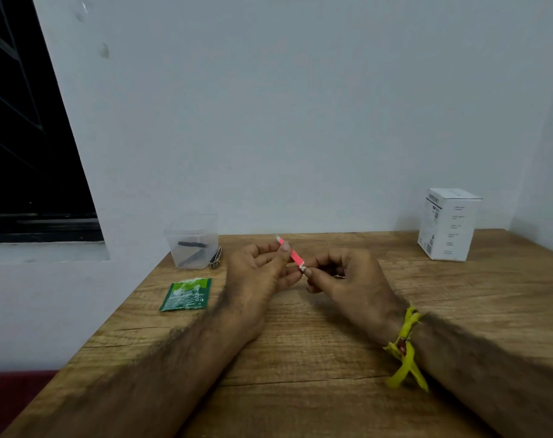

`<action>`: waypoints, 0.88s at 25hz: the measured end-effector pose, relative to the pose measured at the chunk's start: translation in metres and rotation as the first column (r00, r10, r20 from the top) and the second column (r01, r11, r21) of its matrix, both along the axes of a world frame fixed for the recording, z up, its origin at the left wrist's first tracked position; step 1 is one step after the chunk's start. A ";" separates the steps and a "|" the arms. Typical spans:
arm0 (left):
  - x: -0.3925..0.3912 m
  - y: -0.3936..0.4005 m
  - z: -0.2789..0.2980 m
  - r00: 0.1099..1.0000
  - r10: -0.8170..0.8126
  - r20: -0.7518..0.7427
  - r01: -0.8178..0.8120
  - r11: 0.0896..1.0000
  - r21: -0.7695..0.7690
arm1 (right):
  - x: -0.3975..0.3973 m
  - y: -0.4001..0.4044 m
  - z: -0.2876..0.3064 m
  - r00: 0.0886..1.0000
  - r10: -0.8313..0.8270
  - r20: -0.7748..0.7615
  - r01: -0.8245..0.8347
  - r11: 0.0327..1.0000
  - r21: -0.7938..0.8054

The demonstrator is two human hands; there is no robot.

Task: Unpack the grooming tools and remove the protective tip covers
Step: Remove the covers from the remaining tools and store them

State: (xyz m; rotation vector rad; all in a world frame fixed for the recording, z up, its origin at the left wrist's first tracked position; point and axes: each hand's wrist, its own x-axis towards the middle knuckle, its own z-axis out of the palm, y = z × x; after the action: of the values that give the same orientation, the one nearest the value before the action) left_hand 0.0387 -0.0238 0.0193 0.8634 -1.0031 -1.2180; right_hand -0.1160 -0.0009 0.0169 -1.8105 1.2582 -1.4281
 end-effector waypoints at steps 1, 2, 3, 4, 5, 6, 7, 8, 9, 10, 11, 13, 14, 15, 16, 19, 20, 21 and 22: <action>-0.002 0.001 -0.001 0.999 0.037 0.015 -0.037 0.999 0.000 | 0.000 0.000 0.000 0.996 0.010 -0.091 -0.013 0.999 -0.030; -0.003 0.001 -0.001 0.998 0.062 0.029 -0.062 0.998 0.006 | 0.001 0.001 -0.001 0.988 0.034 -0.148 -0.041 0.998 -0.042; -0.002 0.001 -0.001 0.997 0.072 0.036 -0.072 0.997 0.019 | 0.002 0.001 -0.002 0.985 0.057 -0.163 -0.064 0.997 -0.040; -0.001 0.001 -0.001 0.997 0.065 0.032 -0.066 0.997 0.036 | 0.002 0.001 -0.002 0.989 0.064 -0.131 -0.069 0.997 -0.037; 0.000 0.002 0.000 0.999 0.039 0.024 -0.040 0.998 0.049 | 0.003 0.000 -0.002 0.998 0.053 -0.039 -0.055 0.998 -0.036; 0.000 0.003 0.000 1.000 -0.001 0.020 0.000 0.999 0.052 | 0.002 -0.001 -0.001 0.995 0.030 0.092 -0.026 0.999 -0.041; 0.001 0.004 0.000 0.999 -0.049 0.024 0.047 0.998 0.045 | 0.001 -0.004 -0.001 0.977 -0.008 0.213 0.020 0.998 -0.053; 0.001 0.005 0.000 0.994 -0.101 0.036 0.100 0.994 0.034 | -0.002 -0.006 0.000 0.955 -0.066 0.289 0.089 0.994 -0.067; 0.001 0.006 0.000 0.987 -0.153 0.054 0.152 0.988 0.024 | -0.005 -0.009 0.000 0.942 -0.131 0.310 0.161 0.984 -0.076; 0.000 0.007 -0.001 0.978 -0.198 0.072 0.197 0.980 0.016 | -0.008 -0.011 -0.001 0.937 -0.185 0.296 0.218 0.972 -0.085; -0.001 0.007 -0.002 0.969 -0.234 0.085 0.234 0.972 0.011 | -0.008 -0.011 -0.002 0.940 -0.215 0.265 0.248 0.963 -0.100; -0.001 0.007 -0.004 0.954 -0.282 0.101 0.283 0.959 0.000 | -0.006 -0.009 -0.003 0.956 -0.213 0.201 0.243 0.960 -0.138; -0.001 0.007 -0.004 0.949 -0.295 0.109 0.297 0.955 -0.004 | -0.004 -0.007 -0.003 0.964 -0.200 0.172 0.228 0.961 -0.156; 0.000 0.007 -0.004 0.945 -0.305 0.118 0.307 0.952 -0.006 | -0.003 -0.005 -0.003 0.971 -0.190 0.146 0.214 0.961 -0.175; 0.000 0.006 -0.004 0.941 -0.313 0.129 0.316 0.949 -0.004 | -0.002 -0.004 -0.002 0.975 -0.183 0.127 0.206 0.959 -0.195; 0.000 0.005 -0.005 0.931 -0.331 0.153 0.333 0.943 0.017 | 0.001 0.000 0.001 0.980 -0.181 0.087 0.197 0.947 -0.252; 0.000 0.004 -0.005 0.929 -0.334 0.158 0.334 0.942 0.022 | 0.003 0.001 0.001 0.981 -0.179 0.071 0.191 0.945 -0.266; 0.000 0.004 -0.006 0.929 -0.332 0.165 0.332 0.943 0.024 | 0.004 0.001 0.001 0.983 -0.177 0.057 0.185 0.944 -0.274; 0.000 0.003 -0.006 0.930 -0.325 0.173 0.326 0.945 0.024 | 0.005 0.002 0.002 0.983 -0.178 0.041 0.182 0.942 -0.282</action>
State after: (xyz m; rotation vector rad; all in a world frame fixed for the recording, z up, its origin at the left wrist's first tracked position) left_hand 0.0385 -0.0204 0.0132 0.8311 -1.3309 -1.4350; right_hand -0.1114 0.0009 0.0186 -1.9016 1.2926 -1.8004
